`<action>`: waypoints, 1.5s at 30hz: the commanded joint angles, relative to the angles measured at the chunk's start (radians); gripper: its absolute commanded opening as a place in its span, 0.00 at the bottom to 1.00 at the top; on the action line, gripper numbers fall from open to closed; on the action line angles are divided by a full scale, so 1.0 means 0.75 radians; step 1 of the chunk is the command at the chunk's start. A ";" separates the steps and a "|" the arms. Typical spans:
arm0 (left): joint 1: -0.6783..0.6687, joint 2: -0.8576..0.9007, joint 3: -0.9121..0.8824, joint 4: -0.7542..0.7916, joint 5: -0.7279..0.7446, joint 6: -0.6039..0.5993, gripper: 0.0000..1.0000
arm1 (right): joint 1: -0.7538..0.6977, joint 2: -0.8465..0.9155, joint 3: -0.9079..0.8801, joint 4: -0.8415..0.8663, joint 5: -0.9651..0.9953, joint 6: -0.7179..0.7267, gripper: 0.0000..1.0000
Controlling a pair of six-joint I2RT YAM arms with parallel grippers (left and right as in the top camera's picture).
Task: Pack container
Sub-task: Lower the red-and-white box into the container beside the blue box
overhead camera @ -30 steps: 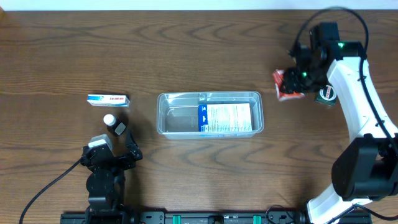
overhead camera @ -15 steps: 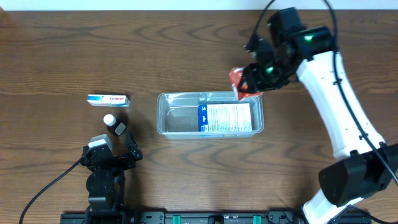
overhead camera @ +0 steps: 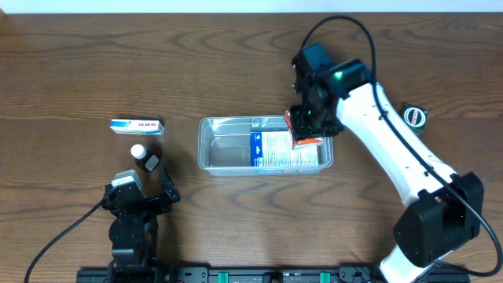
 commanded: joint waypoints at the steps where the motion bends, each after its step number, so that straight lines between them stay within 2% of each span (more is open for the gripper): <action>1: 0.008 -0.008 -0.020 -0.039 -0.002 -0.002 0.98 | 0.018 0.006 -0.080 0.047 0.086 0.114 0.39; 9: 0.008 -0.008 -0.020 -0.039 -0.002 -0.002 0.98 | 0.017 0.006 -0.153 0.084 0.190 0.158 0.40; 17: 0.008 -0.008 -0.020 -0.039 -0.002 -0.002 0.98 | 0.018 0.006 -0.154 0.125 0.193 0.156 0.53; 28: 0.008 -0.008 -0.020 -0.039 -0.002 -0.002 0.98 | 0.018 0.006 -0.154 0.125 0.173 0.123 0.64; 34: 0.008 -0.008 -0.020 -0.039 -0.002 -0.002 0.98 | 0.018 0.006 -0.154 0.125 0.169 0.120 0.63; 38: 0.008 -0.008 -0.020 -0.039 -0.002 -0.002 0.98 | 0.016 0.006 -0.149 0.133 0.169 0.079 0.59; 45: 0.008 -0.008 -0.020 -0.039 -0.002 -0.002 0.98 | -0.078 -0.028 0.038 0.095 0.169 0.017 0.57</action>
